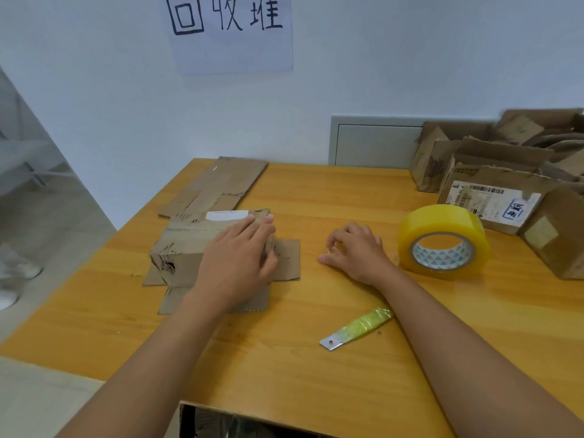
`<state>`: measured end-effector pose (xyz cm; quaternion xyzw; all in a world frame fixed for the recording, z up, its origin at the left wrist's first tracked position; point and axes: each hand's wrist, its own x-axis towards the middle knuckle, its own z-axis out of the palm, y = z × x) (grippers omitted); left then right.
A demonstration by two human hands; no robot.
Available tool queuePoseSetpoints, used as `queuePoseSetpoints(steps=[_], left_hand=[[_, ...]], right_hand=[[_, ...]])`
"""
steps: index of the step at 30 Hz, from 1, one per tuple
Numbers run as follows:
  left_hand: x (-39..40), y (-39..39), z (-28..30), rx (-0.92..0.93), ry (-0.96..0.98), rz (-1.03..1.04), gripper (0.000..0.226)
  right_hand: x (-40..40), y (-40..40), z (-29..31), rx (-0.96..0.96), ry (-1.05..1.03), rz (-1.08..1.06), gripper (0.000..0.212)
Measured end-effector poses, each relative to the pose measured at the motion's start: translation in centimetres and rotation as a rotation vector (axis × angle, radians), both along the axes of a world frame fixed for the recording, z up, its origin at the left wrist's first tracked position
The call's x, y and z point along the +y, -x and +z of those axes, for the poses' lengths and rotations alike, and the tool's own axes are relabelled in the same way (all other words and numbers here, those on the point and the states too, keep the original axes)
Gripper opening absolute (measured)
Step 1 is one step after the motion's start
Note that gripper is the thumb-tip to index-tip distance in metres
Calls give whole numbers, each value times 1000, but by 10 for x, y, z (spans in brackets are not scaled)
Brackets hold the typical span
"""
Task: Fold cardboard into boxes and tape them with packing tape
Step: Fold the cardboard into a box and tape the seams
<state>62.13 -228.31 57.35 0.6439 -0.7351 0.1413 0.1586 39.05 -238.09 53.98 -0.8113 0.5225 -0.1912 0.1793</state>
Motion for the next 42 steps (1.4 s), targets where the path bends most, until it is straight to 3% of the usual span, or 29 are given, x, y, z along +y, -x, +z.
queuePoseSetpoints(steps=[6, 11, 16, 23, 30, 37, 42], left_hand=[[0, -1, -3, 23, 30, -14, 42], [1, -4, -4, 29, 59, -36, 39], [7, -11, -3, 59, 69, -58, 35], [22, -19, -2, 75, 139, -202, 23], [37, -27, -12, -17, 170, -217, 23], [41, -9, -9, 259, 222, -102, 31], [48, -14, -15, 227, 280, -78, 30]], right_hand=[[4, -2, 4, 119, 2, -25, 65], [4, -2, 3, 81, 40, -23, 40], [6, -10, 9, 143, 67, -67, 47], [22, -60, 43, -226, 12, 396, 46], [23, -79, 40, -165, 139, 505, 38], [20, -70, 43, -110, 246, 552, 32], [30, -61, 36, -107, 367, 523, 31]])
